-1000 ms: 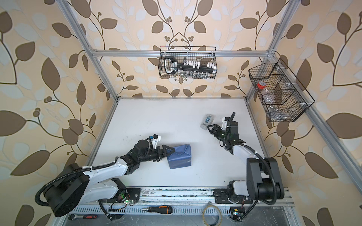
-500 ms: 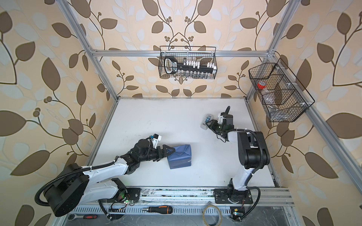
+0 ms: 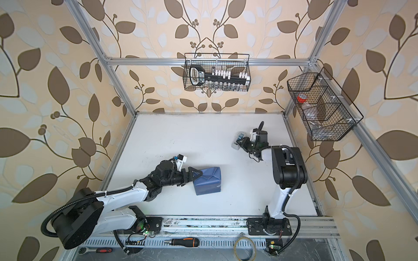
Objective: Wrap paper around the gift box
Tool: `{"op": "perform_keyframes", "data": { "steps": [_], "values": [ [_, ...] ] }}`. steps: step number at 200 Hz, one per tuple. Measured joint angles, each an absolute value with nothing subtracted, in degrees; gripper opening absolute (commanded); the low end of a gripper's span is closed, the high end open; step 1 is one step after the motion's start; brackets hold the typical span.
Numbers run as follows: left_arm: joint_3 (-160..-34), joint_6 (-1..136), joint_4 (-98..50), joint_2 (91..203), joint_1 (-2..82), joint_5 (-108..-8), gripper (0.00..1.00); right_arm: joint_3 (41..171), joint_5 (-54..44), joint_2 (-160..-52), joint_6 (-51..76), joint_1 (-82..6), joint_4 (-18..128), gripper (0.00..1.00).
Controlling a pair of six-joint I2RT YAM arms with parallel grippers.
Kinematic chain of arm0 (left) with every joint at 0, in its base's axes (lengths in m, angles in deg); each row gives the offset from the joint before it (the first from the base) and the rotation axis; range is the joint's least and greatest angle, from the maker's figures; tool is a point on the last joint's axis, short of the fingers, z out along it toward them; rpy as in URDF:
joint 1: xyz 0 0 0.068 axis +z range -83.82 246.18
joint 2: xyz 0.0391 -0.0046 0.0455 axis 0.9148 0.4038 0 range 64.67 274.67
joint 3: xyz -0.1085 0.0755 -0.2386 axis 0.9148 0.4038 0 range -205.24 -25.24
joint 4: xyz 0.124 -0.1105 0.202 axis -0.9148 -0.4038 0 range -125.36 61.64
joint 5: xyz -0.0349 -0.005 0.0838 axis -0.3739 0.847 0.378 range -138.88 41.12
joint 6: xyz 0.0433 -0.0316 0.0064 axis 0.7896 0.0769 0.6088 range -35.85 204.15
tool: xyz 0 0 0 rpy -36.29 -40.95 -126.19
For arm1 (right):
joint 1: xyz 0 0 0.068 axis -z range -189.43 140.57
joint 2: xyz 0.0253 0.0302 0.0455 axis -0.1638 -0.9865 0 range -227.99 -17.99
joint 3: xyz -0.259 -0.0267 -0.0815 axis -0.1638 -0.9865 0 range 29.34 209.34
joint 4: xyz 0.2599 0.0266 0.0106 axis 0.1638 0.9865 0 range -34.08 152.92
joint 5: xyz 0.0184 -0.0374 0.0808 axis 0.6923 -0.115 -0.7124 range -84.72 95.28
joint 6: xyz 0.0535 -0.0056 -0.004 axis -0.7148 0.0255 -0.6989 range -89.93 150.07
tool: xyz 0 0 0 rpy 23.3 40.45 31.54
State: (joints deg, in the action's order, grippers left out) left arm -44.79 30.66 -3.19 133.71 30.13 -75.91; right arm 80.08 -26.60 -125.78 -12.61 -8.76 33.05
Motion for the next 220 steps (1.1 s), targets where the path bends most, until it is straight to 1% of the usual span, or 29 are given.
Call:
{"op": "perform_keyframes", "data": {
  "steps": [46, 99, 144, 220],
  "values": [
    [-45.0, 31.1, -3.6, 133.7, 30.1, -75.9, 0.93, 80.1, -28.4, -128.0, -15.9, -8.8, 29.0, 0.21],
    [-45.1, 31.4, -3.8, 133.6, 30.1, -75.9, 0.93, 80.0, -29.5, -130.4, -20.3, -8.6, 23.7, 0.14],
    [-45.1, 31.5, -3.9, 133.6, 30.2, -75.9, 0.93, 79.6, -30.0, -130.8, -23.0, -8.3, 22.0, 0.00],
    [-45.1, 31.5, -4.0, 133.5, 30.1, -75.9, 0.92, 77.1, -31.2, -129.9, -31.4, -8.1, 16.2, 0.00]
  ]
}}
